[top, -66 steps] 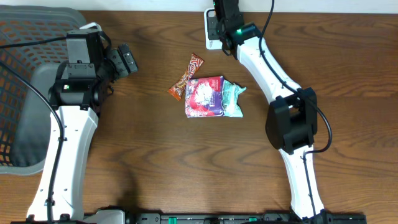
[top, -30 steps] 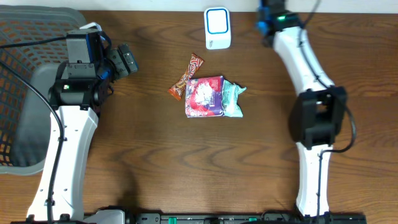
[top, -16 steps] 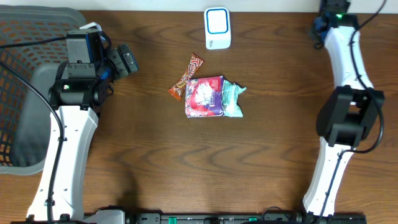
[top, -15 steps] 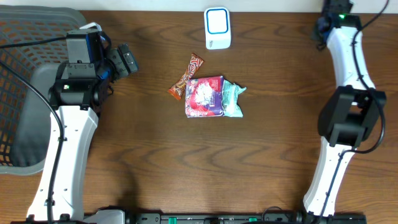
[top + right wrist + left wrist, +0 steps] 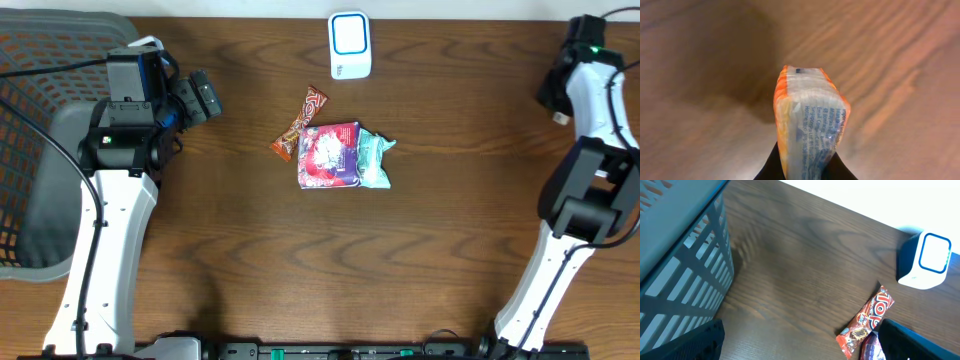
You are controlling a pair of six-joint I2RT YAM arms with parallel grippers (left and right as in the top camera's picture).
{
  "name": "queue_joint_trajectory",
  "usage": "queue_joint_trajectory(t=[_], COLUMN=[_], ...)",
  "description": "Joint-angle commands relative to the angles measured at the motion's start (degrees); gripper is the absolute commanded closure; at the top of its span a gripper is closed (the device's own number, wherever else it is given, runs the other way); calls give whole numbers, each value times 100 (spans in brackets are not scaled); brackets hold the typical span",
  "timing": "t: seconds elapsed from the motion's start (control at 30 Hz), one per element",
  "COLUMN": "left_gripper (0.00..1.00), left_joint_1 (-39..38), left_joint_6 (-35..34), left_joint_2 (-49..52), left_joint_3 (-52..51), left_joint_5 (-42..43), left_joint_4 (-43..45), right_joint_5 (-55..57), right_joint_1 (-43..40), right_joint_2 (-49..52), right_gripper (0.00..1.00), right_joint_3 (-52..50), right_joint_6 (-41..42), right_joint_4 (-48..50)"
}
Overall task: Scan the item barcode
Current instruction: 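Carry the orange box to the right edge and release it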
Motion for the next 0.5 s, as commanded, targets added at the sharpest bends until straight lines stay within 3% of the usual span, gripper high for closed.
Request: queue_joint_trajectory(t=[0.0,0.27,0.47], left_gripper=[2,2,2], left_joint_1=[-2,-2,-2], left_joint_6=[-28,-28,-28], left_joint_2=[28,28,28], left_joint_3=[68,68,68], left_joint_5=[-15,-15,-15], left_joint_4=[2,2,2], right_joint_5=[243,-1497,-1731], right_joint_1=[-186,-562,-866], right_joint_2=[-216,-216,-214], right_gripper=[99,99,95], right_joint_3=[-15,-15,-17], right_joint_6=[-223,-221,-216], right_joint_4=[-144,-199,-289])
